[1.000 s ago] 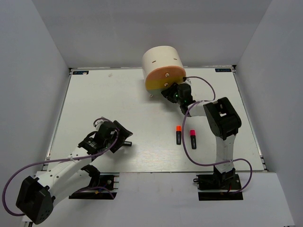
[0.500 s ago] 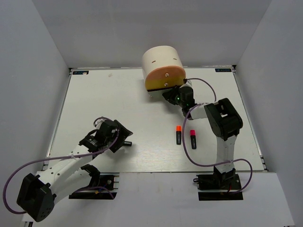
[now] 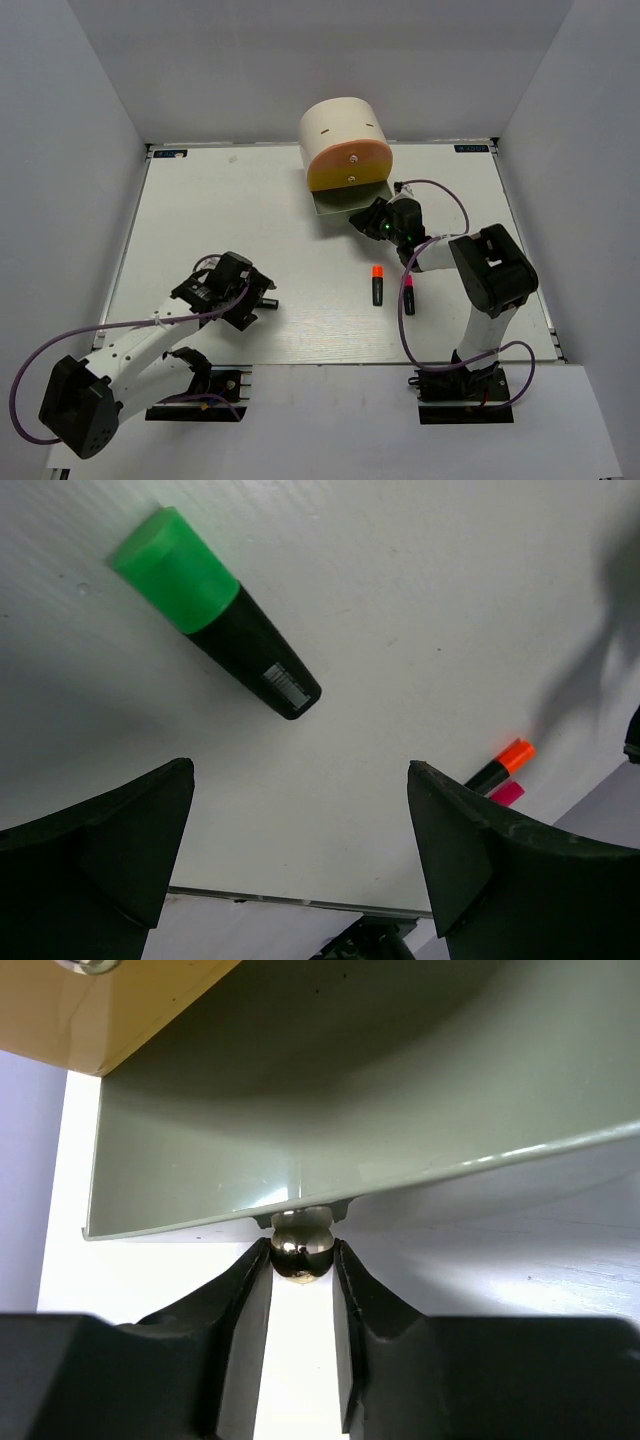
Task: Sort the stationery into containers
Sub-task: Open the drawer in the storage box, then pick up the pen from the center of the board.
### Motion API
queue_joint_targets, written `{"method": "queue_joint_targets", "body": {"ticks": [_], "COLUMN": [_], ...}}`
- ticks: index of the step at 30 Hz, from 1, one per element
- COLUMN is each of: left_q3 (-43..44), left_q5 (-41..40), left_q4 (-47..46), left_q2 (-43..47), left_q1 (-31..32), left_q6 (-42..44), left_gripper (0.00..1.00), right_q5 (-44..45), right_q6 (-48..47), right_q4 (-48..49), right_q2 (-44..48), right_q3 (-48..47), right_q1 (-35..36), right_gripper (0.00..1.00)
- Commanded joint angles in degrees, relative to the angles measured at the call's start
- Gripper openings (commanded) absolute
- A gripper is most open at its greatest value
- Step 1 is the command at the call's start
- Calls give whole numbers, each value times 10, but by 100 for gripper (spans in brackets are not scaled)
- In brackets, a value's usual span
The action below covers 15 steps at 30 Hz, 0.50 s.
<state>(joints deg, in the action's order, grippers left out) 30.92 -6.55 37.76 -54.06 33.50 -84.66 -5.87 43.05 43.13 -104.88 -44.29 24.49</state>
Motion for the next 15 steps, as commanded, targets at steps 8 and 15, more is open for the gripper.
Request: {"method": "queue_joint_targets", "body": {"ticks": [8, 15], "left_q3": [29, 75], "left_q5": [-5, -49], "left_q4": [50, 72], "left_q2": [-52, -135], "left_q1": [2, -4], "left_q6": [-79, -131], "left_gripper": [97, 97], "right_q5": [-30, -52], "right_q6": [-37, -53], "right_q4": [16, 10], "right_q2": [50, 129], "right_q3": [30, 130], "right_q1": [0, -14], "right_gripper": [78, 70]}}
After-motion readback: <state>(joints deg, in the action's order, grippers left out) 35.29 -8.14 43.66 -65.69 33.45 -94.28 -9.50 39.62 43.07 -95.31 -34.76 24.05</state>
